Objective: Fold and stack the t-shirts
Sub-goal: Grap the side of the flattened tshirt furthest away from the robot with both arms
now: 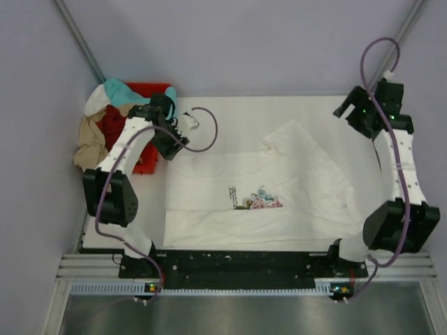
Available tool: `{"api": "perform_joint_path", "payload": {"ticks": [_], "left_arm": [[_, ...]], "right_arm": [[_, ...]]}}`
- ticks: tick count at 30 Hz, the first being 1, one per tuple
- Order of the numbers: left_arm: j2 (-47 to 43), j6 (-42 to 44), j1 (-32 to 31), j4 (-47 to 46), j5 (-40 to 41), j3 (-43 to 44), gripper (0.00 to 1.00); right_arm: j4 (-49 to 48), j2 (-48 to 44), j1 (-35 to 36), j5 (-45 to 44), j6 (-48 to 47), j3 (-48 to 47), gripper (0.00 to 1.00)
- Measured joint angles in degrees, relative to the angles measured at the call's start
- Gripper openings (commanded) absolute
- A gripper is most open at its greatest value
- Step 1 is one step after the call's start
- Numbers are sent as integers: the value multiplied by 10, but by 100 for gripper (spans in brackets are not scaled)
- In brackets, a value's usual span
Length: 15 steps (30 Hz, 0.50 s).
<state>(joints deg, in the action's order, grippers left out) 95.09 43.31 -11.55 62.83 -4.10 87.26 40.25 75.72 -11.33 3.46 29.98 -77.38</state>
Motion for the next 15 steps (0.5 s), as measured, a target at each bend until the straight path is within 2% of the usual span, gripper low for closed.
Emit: {"api": "perform_joint_path", "payload": {"ticks": [3, 8, 11, 15], "left_arm": [[77, -19, 21, -13, -11, 74, 63], [208, -63, 46, -22, -12, 170, 63], [261, -85, 61, -26, -14, 190, 64], [286, -101, 80, -26, -28, 194, 64]], "right_arm": [[-31, 133, 33, 15, -58, -117, 80], [-29, 341, 65, 29, -121, -283, 79], [-10, 481, 85, 25, -146, -402, 79], [12, 609, 117, 3, -166, -485, 76]]}}
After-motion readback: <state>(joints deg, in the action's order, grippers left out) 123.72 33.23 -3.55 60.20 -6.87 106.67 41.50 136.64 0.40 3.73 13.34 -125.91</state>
